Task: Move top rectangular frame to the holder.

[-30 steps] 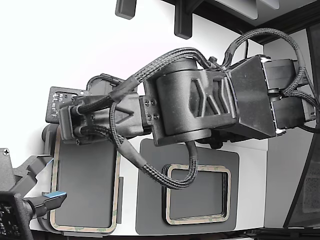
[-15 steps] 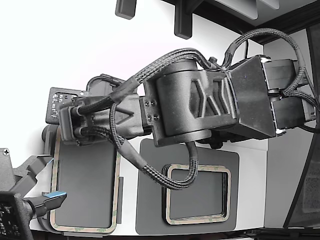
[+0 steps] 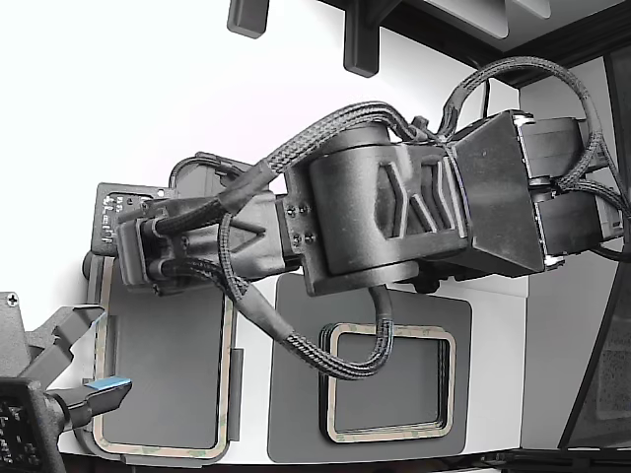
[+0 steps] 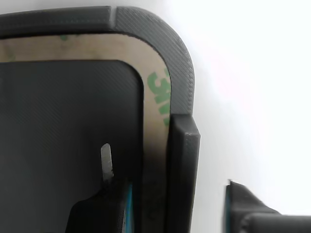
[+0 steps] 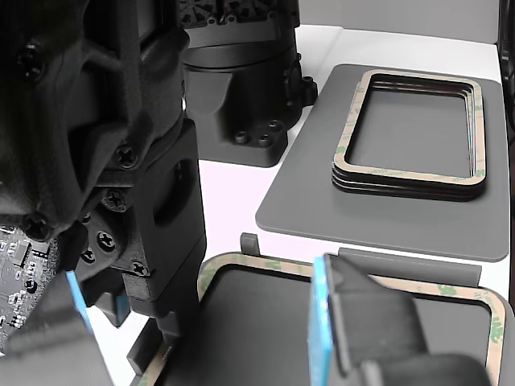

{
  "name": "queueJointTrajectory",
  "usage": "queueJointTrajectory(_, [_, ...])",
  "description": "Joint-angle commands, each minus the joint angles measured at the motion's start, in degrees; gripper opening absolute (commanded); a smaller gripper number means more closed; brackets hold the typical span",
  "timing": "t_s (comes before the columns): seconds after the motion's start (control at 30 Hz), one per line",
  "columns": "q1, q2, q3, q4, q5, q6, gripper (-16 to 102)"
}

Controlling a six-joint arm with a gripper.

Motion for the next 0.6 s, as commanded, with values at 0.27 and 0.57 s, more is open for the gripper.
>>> queueJointTrajectory(0.27, [-0.35, 1.93, -1.93, 0.44, 0.79, 0.44, 100])
queueJointTrajectory(0.57, [-3.43, 14.15, 8.44, -3.78, 2.37, 1.76, 100])
